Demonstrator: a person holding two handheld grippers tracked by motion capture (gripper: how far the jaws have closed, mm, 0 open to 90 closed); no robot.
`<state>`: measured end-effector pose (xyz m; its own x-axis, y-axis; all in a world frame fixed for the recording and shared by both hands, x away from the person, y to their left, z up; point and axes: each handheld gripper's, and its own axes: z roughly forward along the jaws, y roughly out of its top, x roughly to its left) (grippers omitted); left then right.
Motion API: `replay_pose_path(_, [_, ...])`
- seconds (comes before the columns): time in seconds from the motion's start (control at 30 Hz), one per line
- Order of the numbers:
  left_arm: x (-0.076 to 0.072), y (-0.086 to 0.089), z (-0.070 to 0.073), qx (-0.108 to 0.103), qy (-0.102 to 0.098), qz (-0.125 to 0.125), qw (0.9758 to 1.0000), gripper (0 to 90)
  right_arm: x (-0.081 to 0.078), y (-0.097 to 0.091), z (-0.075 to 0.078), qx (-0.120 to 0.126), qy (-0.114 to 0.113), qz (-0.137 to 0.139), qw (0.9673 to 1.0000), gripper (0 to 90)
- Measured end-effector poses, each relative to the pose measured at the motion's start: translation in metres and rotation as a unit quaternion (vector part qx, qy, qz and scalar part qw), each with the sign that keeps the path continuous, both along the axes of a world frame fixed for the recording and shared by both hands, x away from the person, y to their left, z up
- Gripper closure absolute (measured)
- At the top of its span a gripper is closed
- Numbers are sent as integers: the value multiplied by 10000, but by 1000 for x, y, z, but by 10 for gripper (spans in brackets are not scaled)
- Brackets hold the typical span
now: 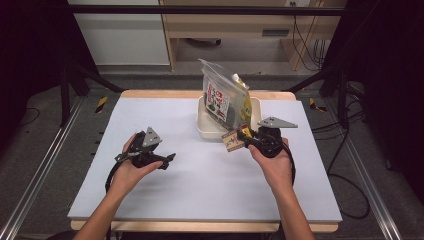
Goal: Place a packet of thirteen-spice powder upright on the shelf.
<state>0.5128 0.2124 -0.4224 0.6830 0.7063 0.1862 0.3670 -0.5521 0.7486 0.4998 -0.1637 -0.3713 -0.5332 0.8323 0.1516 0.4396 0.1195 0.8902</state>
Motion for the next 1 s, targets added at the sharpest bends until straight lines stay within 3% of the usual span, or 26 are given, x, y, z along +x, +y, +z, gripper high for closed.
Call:
replay_pose_path(0.03, [1,8,4,475,50,-128,9988,67,0,-2,1,-11,-5,-34,10000,684])
replay_pose_path(0.1, [2,14,3,557,107,-134,9983,67,-1,-6,3,-44,-22,-103,9999,684])
replay_pose_path(0.27, [5,25,-1,286,114,123,9994,67,-2,-14,5,-167,-62,-290,9994,684])
replay_pose_path(0.53, [7,43,-9,122,169,481,9986,67,-4,-23,13,-405,-148,-564,9975,684])
replay_pose_path(0.57, [6,44,-12,-69,80,642,9979,67,-4,-25,15,-442,-153,-587,9972,684])
replay_pose_path(0.77, [0,59,-14,-114,23,793,9968,67,-2,-41,30,-661,-162,-794,9945,684])
replay_pose_path(1.0, [-12,60,-17,-82,-50,794,9968,61,12,-53,59,-1048,-98,-935,9900,684])
